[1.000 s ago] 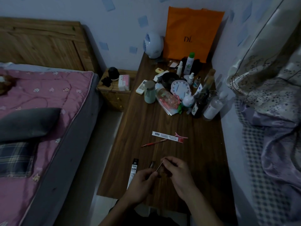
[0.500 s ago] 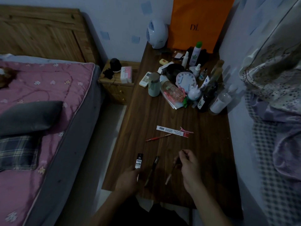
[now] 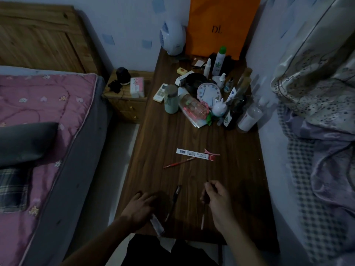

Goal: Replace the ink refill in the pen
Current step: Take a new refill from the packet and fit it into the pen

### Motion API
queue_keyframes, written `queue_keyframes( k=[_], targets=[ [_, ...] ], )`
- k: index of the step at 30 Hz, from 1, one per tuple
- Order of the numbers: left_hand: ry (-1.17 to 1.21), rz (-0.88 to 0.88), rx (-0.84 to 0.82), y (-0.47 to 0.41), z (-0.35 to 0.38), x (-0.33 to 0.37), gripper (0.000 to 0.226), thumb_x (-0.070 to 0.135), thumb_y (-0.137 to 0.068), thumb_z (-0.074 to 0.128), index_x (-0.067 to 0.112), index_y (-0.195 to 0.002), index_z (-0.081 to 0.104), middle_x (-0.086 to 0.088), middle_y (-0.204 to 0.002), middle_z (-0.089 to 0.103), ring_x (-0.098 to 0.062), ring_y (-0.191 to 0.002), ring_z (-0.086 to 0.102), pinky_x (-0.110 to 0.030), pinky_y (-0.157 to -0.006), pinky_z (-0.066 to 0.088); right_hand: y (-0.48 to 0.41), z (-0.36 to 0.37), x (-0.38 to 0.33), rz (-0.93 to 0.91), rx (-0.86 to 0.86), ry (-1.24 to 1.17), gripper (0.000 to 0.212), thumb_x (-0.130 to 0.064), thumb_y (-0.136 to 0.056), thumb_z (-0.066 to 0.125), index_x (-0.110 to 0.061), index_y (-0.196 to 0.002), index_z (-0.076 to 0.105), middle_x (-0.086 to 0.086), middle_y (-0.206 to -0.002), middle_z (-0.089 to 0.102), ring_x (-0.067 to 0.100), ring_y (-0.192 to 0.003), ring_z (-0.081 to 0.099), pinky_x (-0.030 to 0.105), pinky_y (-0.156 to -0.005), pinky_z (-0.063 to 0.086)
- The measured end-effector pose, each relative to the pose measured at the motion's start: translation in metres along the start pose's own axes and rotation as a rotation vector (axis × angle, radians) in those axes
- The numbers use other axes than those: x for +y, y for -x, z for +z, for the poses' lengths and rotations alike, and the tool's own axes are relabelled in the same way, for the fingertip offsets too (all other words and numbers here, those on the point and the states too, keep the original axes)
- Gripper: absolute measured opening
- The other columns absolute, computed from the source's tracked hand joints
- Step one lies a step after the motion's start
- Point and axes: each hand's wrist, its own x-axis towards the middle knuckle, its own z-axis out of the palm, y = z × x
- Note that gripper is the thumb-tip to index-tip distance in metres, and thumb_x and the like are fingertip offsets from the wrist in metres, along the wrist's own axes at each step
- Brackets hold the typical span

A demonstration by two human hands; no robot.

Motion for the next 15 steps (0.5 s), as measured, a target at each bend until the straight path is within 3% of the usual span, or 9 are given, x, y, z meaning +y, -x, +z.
queue_keyframes(
  k=[4,7,10,13,15],
  targets=[
    [-0.035,-0.012,0.01,-0.004,0.005,-0.004,0.027,0.04,-0.078,0.066,0.035,-0.105,0.072,0.006,-0.137,0.058,-0.021,-0.123,0.056,-0.038,-0.094,0.048,0.0,0.001,0.0,-0.01,0.005,0.013,0.015,-0.028,-0.099,0.057,-0.027,-0.092,0.07,-0.003,-0.074,0.068,0.014,-0.071,0.067,0.03,-0.065,0.052],
    [0.05,-0.106,0.058,-0.007,0.003,-0.002,0.026,0.044,-0.078,0.064,0.033,-0.101,0.068,0.007,-0.115,0.068,-0.017,-0.104,0.064,-0.032,-0.083,0.049,0.0,0.003,-0.002,-0.023,0.004,0.009,0.016,-0.028,-0.099,0.056,-0.027,-0.091,0.07,-0.003,-0.075,0.069,0.016,-0.073,0.067,0.031,-0.066,0.053],
    [0.403,-0.279,0.075,-0.007,-0.002,0.001,0.028,0.043,-0.09,0.05,0.03,-0.113,0.053,0.001,-0.101,0.071,-0.022,-0.091,0.068,-0.033,-0.072,0.047,0.0,0.004,-0.004,-0.026,-0.004,-0.005,0.016,-0.028,-0.099,0.055,-0.029,-0.092,0.069,0.001,-0.081,0.069,0.019,-0.077,0.067,0.032,-0.067,0.053],
    [0.808,-0.478,0.166,-0.002,-0.018,0.009,0.021,0.039,-0.089,0.057,0.021,-0.099,0.051,0.002,-0.085,0.07,-0.015,-0.072,0.068,-0.034,-0.058,0.05,0.0,0.007,-0.008,-0.023,-0.018,-0.018,0.014,-0.026,-0.1,0.055,-0.027,-0.097,0.068,0.004,-0.083,0.068,0.018,-0.076,0.067,0.032,-0.067,0.053],
    [1.03,-0.543,0.236,0.0,-0.033,0.019,0.024,0.037,-0.085,0.066,0.021,-0.096,0.054,0.003,-0.082,0.07,-0.009,-0.065,0.069,-0.027,-0.051,0.052,0.001,0.01,-0.011,-0.022,-0.029,-0.023,0.014,-0.025,-0.1,0.055,-0.027,-0.096,0.068,0.003,-0.081,0.067,0.017,-0.073,0.066,0.031,-0.065,0.053]
  ],
)
